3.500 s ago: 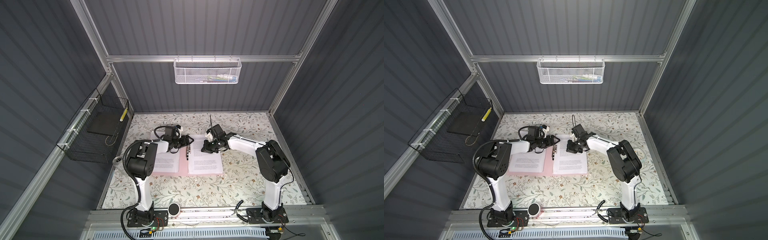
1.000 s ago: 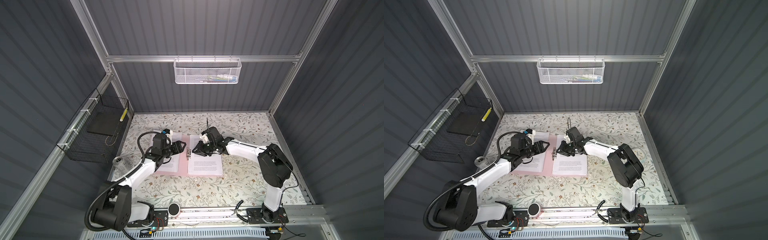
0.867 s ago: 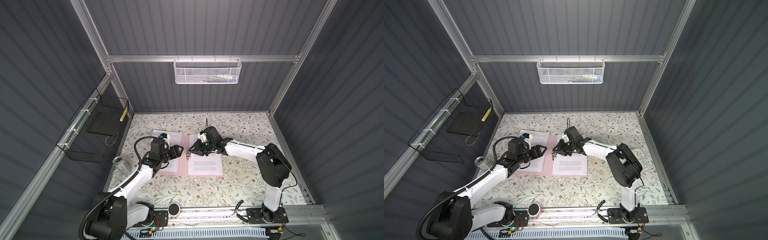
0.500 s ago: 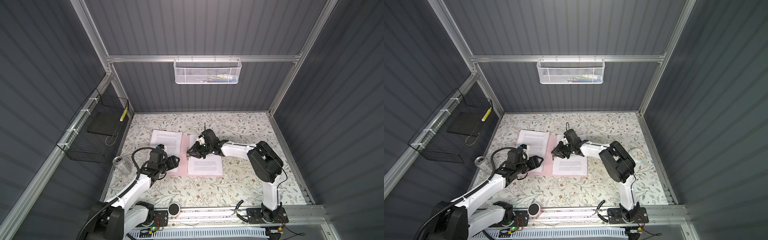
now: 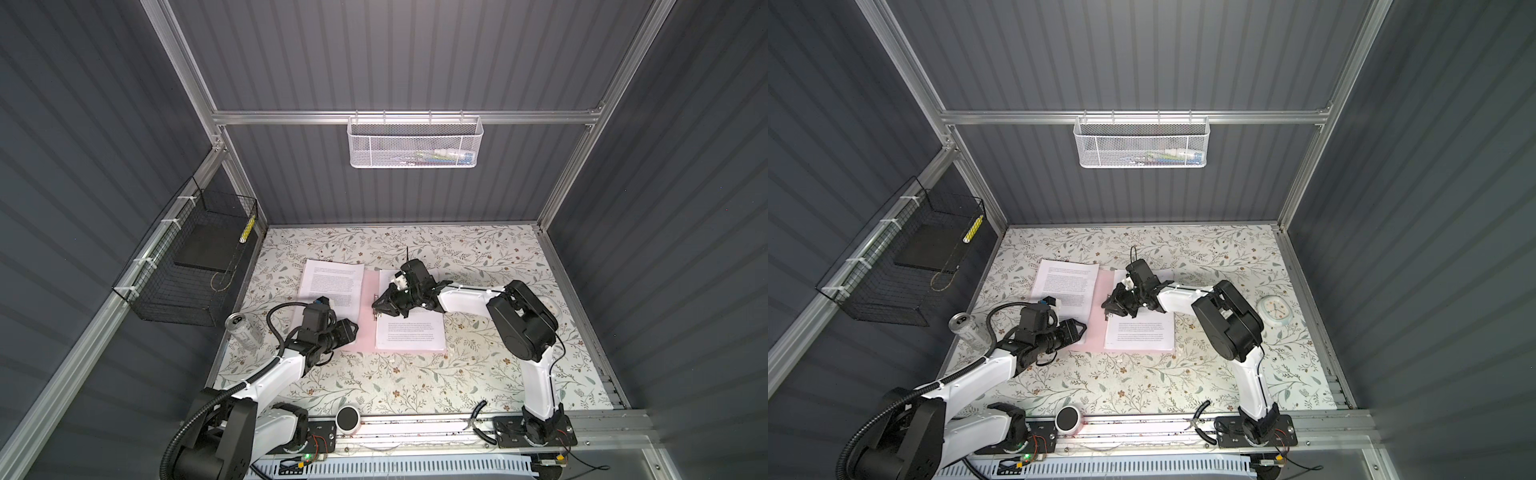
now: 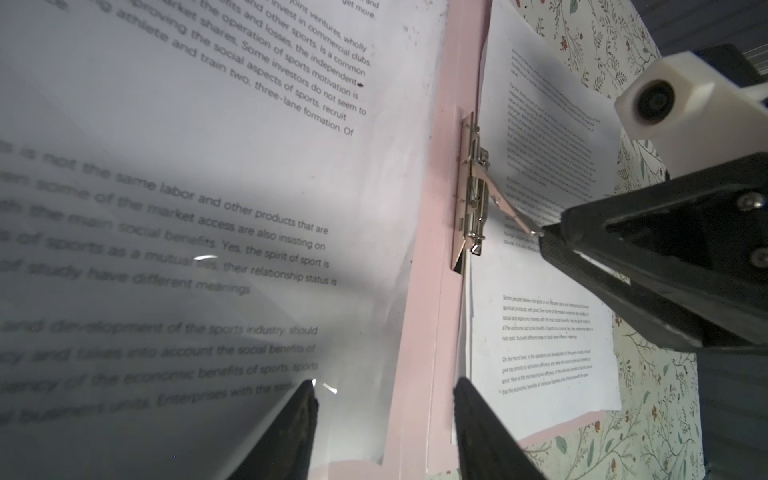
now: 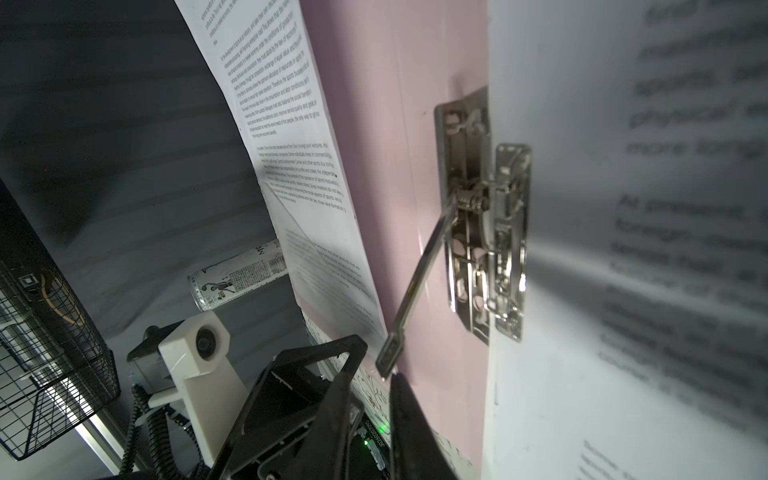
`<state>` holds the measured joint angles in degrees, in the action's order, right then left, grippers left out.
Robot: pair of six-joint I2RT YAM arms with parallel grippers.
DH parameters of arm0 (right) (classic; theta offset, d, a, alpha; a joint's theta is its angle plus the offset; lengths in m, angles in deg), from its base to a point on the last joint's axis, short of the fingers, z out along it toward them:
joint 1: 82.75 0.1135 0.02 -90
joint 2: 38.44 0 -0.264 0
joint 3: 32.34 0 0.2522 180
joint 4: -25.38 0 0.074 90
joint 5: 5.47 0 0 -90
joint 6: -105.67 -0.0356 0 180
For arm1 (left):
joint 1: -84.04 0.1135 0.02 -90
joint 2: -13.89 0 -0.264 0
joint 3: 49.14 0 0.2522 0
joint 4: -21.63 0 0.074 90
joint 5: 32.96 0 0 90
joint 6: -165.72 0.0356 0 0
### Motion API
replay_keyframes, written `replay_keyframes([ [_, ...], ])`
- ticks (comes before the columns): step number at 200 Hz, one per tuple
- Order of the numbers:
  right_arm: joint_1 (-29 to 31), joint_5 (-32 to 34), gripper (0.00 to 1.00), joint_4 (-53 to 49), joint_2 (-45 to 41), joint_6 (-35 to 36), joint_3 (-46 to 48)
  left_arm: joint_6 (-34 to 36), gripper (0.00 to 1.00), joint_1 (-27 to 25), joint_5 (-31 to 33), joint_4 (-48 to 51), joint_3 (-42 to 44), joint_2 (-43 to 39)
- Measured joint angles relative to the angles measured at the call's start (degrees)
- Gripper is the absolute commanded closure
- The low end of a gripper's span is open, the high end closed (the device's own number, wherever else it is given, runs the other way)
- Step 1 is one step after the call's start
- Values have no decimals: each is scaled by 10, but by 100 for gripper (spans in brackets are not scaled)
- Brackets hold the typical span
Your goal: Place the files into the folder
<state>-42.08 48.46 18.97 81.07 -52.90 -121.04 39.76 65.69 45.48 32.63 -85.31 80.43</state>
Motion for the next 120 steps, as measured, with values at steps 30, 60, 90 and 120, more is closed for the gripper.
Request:
replay_keyframes([
  [30,0,0,84,1,13,-2,-1,-12,49,0,3,-15,20,0],
  [60,0,-1,89,4,14,-4,-1,-20,49,0,5,-16,28,-7],
  [90,0,-2,93,4,14,-9,-1,-27,50,0,5,-24,35,-18],
  [120,0,-3,94,10,17,-9,-1,-34,50,0,5,-36,48,-18],
])
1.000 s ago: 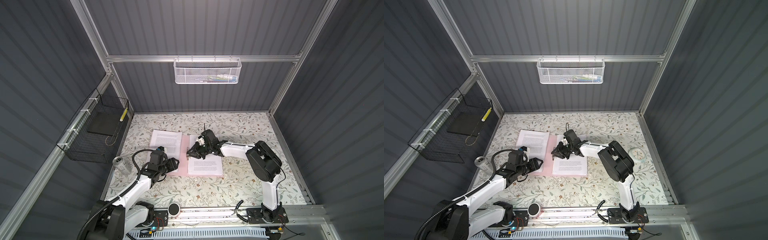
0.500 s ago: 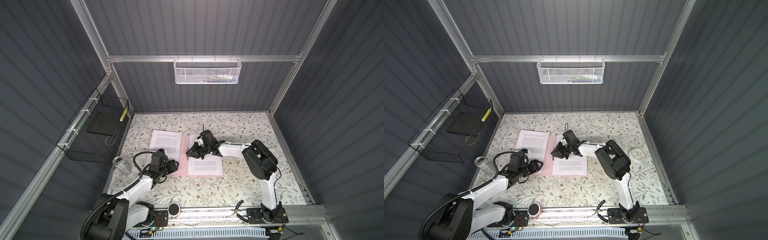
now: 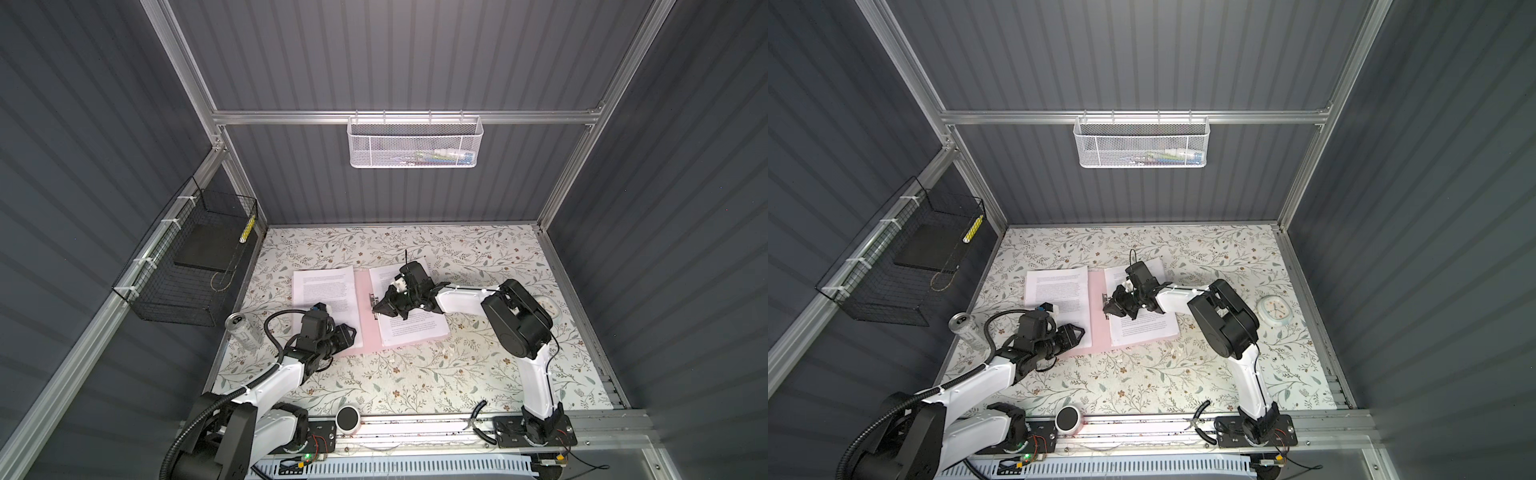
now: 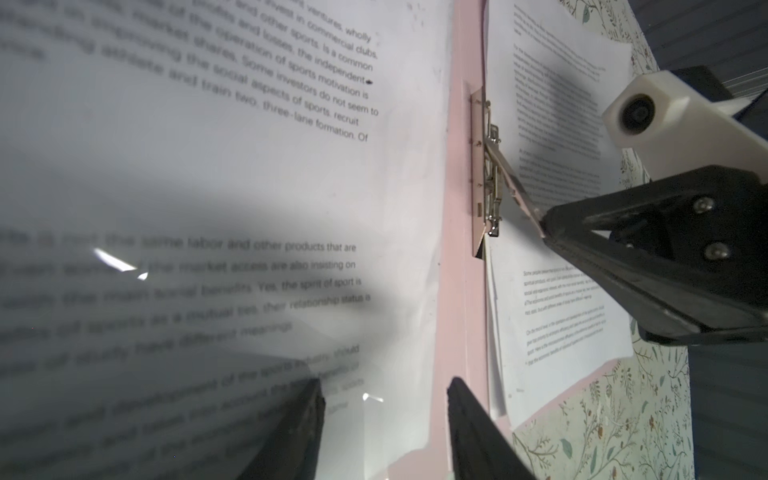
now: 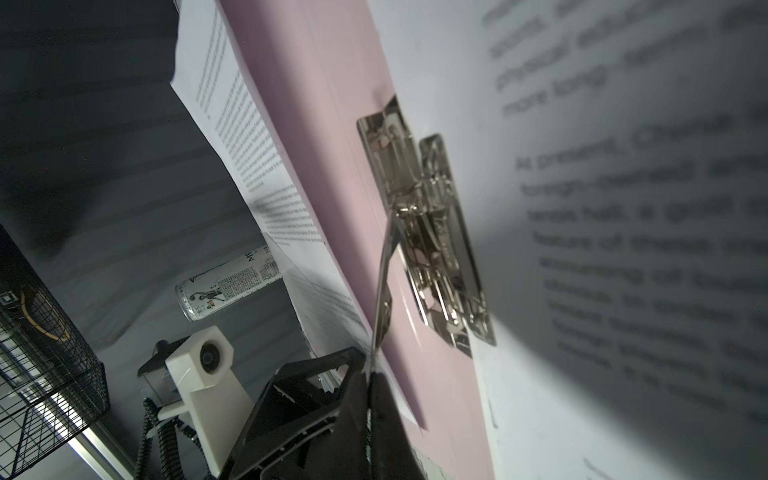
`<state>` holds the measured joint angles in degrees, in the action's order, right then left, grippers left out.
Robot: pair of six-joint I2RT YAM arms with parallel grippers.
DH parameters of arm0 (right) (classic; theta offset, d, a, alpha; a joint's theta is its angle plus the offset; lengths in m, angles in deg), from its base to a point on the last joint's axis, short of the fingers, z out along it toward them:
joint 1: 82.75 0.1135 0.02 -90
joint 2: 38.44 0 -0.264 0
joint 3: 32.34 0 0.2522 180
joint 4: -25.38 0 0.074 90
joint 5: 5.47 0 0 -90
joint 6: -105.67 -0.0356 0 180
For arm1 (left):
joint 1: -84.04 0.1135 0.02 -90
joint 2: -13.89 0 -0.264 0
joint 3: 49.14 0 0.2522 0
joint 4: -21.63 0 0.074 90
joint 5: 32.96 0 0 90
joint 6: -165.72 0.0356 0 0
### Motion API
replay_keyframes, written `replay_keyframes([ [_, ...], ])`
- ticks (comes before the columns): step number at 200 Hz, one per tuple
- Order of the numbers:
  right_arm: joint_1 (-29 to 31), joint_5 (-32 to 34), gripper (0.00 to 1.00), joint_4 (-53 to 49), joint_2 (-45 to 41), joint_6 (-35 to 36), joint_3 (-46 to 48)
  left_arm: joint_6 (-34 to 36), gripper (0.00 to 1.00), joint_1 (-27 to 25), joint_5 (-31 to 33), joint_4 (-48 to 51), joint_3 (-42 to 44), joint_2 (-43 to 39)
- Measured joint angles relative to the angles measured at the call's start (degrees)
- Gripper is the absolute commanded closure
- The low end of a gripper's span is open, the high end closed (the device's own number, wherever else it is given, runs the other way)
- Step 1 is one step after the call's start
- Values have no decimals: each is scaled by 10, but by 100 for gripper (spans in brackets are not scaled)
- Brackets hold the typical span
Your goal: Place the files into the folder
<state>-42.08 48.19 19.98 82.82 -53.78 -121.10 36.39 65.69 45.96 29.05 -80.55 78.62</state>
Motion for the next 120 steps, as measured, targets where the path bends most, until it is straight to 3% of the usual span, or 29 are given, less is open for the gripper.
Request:
replay_keyframes([
  [120,-2,-1,100,39,0,-2,27,1,53,0,0,-59,-17,78],
])
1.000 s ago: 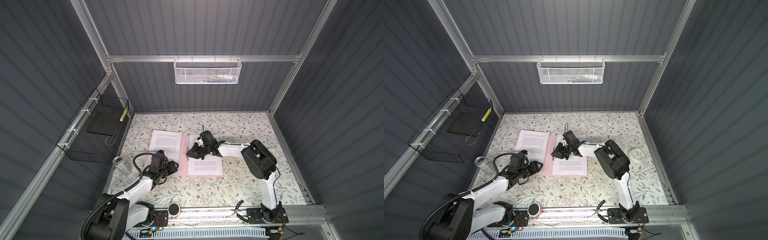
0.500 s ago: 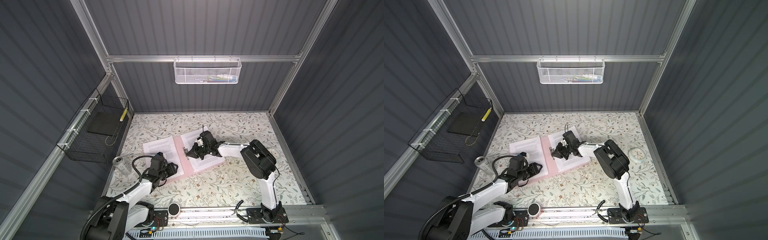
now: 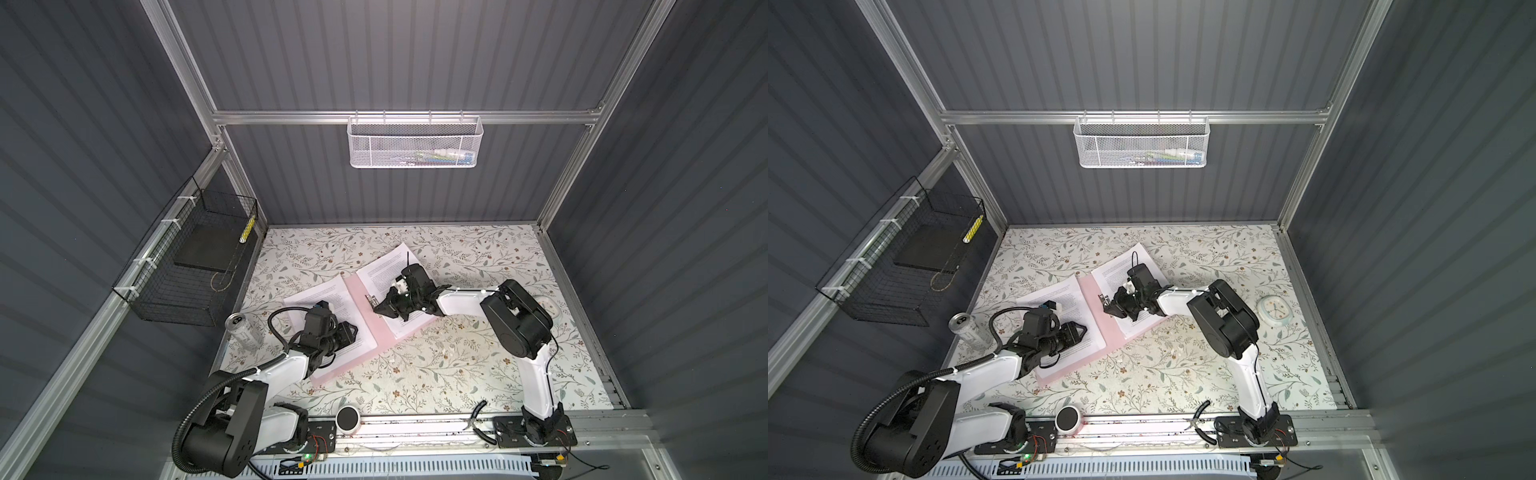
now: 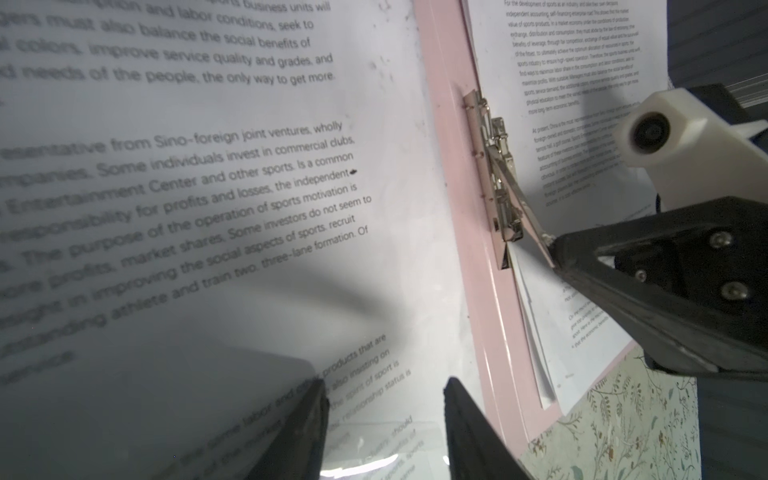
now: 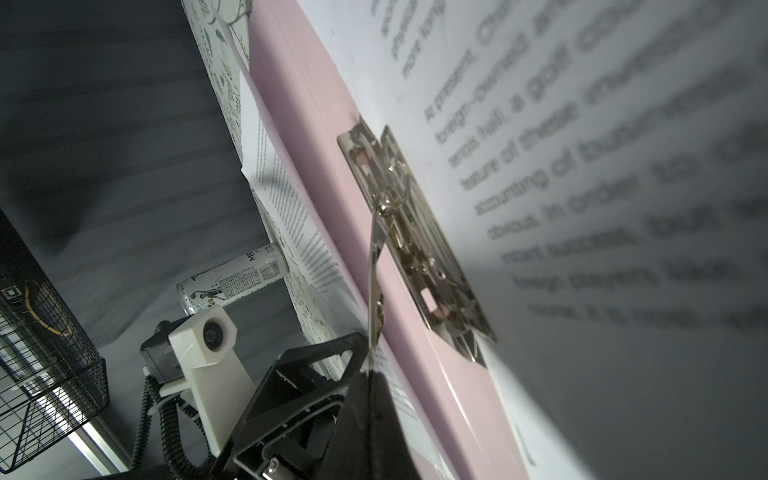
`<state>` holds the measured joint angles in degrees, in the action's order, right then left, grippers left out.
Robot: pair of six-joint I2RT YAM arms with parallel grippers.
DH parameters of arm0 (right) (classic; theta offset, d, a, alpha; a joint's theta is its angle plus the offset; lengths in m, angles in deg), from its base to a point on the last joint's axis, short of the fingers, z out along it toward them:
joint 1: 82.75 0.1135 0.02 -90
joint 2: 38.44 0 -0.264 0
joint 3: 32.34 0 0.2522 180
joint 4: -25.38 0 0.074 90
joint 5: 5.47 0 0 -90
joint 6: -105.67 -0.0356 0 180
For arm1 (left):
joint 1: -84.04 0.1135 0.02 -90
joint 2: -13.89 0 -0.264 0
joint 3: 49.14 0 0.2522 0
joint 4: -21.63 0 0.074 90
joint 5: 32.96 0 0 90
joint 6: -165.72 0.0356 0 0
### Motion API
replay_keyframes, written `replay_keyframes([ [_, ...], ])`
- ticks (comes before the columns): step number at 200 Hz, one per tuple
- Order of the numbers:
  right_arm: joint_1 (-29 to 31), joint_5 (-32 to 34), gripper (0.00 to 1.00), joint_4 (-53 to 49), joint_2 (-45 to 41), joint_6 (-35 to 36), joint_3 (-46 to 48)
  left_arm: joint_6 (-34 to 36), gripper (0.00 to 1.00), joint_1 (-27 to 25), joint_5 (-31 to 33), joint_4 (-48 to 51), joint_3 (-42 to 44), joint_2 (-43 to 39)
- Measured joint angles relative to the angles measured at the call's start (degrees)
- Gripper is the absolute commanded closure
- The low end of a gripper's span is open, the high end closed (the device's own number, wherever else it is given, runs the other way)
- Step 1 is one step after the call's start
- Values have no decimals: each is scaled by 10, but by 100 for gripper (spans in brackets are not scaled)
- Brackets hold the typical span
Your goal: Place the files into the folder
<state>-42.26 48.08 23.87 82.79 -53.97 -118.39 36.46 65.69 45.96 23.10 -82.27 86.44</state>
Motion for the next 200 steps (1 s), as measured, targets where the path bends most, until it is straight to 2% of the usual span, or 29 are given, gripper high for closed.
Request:
replay_keyframes([
  [45,-6,0,100,3,-2,7,9,2,53,0,3,-6,-31,42],
  [108,-21,8,100,-16,-12,47,25,40,56,0,7,-5,-88,109],
  [200,-21,45,100,-96,-7,117,2,52,57,1,4,-37,-98,137],
])
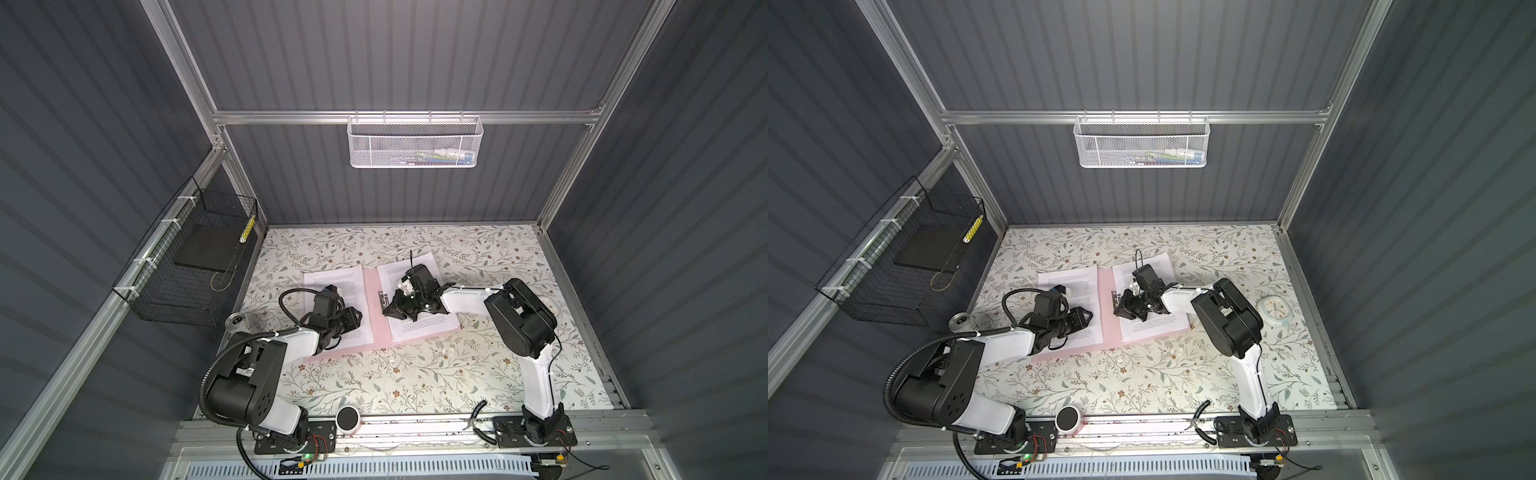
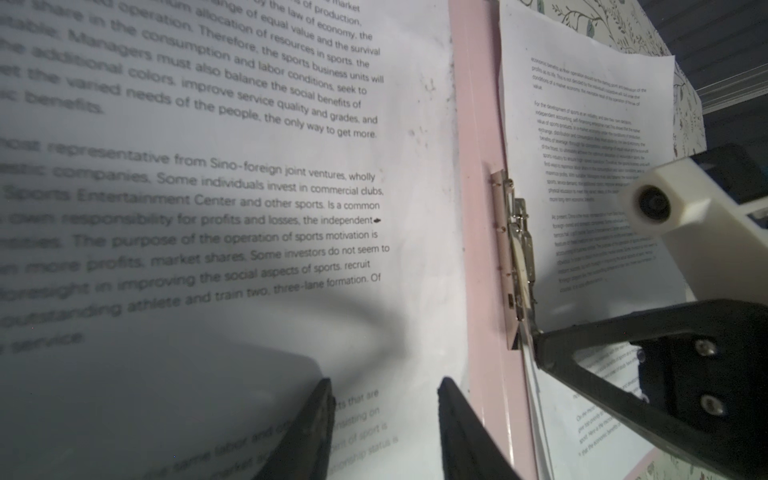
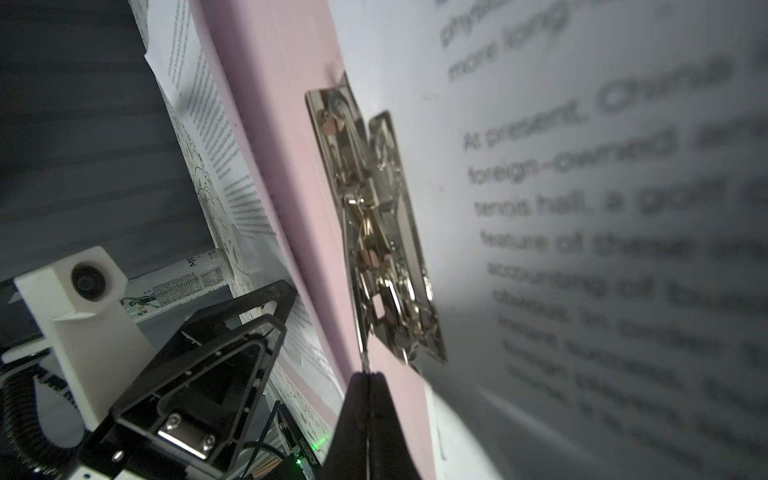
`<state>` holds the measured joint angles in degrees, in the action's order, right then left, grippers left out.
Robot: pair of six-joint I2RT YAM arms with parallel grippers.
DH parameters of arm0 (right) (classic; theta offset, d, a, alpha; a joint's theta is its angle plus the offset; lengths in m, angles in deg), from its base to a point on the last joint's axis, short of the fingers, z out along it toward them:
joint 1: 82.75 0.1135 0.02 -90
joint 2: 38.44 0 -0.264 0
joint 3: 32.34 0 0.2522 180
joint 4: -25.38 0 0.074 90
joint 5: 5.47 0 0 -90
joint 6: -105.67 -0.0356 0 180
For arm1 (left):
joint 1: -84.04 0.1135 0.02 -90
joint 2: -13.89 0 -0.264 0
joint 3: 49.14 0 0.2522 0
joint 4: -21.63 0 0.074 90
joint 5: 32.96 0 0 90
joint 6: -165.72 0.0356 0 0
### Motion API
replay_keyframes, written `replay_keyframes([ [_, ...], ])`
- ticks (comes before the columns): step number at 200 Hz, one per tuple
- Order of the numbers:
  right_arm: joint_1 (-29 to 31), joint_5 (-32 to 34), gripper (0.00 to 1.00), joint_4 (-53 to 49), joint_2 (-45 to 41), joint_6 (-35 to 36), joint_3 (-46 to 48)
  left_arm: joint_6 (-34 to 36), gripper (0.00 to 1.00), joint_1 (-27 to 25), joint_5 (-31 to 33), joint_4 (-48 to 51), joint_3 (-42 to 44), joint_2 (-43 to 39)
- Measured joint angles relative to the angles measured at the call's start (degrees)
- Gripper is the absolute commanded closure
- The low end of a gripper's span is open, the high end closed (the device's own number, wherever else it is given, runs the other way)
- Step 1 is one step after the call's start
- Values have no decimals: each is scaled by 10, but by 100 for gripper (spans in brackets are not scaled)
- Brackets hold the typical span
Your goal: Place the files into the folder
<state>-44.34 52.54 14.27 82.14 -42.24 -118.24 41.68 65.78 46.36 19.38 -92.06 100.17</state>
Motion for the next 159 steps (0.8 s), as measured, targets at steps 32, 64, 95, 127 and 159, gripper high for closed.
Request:
replay_keyframes([
  [32,0,5,100,-5,0,16,-1,0,57,4,-7,-3,0,2],
  [64,0,8,100,-12,1,29,-4,0,57,7,-10,-4,0,3],
  [95,0,15,100,-20,1,44,-4,0,57,14,-17,-5,0,4],
  [127,2,32,100,-29,7,59,-6,1,57,16,-25,-9,0,6],
  [159,3,35,100,-29,9,69,-7,1,57,18,-27,-10,0,7],
])
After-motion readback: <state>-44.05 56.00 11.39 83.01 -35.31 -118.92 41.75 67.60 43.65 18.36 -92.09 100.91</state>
